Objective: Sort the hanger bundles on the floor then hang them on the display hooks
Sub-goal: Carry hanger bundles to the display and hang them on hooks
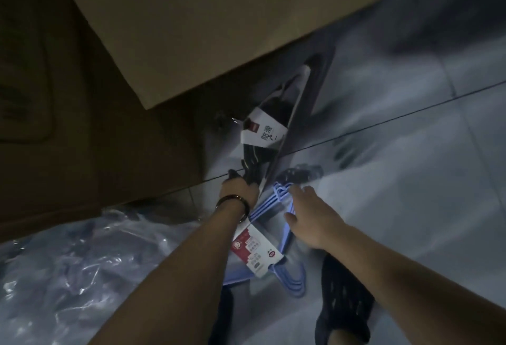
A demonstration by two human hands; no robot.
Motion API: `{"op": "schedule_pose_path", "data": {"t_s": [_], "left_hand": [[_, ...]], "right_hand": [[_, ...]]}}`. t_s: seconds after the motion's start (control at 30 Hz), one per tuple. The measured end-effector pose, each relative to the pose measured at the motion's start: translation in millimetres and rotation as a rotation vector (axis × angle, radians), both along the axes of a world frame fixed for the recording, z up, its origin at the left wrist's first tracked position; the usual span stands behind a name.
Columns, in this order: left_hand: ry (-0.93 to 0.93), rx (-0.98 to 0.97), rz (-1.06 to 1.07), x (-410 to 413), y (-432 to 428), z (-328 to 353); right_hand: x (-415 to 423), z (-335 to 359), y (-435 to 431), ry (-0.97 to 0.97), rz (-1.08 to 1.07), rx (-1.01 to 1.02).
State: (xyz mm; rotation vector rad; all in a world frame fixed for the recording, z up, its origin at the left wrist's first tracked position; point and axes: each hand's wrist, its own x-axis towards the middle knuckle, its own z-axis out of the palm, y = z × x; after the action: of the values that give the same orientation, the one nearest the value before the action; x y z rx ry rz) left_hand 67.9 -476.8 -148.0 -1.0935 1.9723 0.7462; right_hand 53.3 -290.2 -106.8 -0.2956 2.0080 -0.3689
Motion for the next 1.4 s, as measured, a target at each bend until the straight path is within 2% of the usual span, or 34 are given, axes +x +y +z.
{"op": "schedule_pose_path", "data": {"t_s": [0.1, 0.2, 0.3, 0.37, 0.5, 0.7, 0.83, 1.03, 1.13, 1.3, 1.4], "left_hand": [[-0.007, -0.053, 0.065, 3, 7, -32], [0.011, -0.104, 0.093, 11, 6, -52], [0.026, -0.134, 0.019, 13, -2, -67], [0.04, -0.141, -0.076, 11, -4, -64], [0.075, -0.122, -0.127, 6, -8, -30], [0.134, 0.075, 0.06, -4, 3, 47], [0.115, 0.131, 0.139, 22, 38, 92], [0.149, 0.162, 0.051, 72, 71, 199], [0.215, 0.254, 0.045, 93, 82, 269], [0.325, 0.367, -0.063, 101, 79, 400], [0.388, 0.418, -0.24, 104, 66, 468]], "right_hand": [[13, -19, 19, -0.067, 0.017, -0.027], [27, -27, 32, -0.115, 0.002, 0.03], [41, -23, 39, -0.149, -0.013, 0.047], [50, -21, 42, -0.162, -0.026, 0.035], [59, -19, 48, -0.175, -0.136, 0.039], [15, 14, 24, -0.156, -0.654, -0.094], [-35, 57, 4, -0.264, -0.997, -0.287], [-57, 142, 6, -0.418, -1.094, -0.151], [-38, 194, 21, -0.492, -1.267, -0.225], [-7, 319, 42, -0.486, -1.437, -0.377], [10, 409, 48, -0.359, -1.589, -0.408]]}}
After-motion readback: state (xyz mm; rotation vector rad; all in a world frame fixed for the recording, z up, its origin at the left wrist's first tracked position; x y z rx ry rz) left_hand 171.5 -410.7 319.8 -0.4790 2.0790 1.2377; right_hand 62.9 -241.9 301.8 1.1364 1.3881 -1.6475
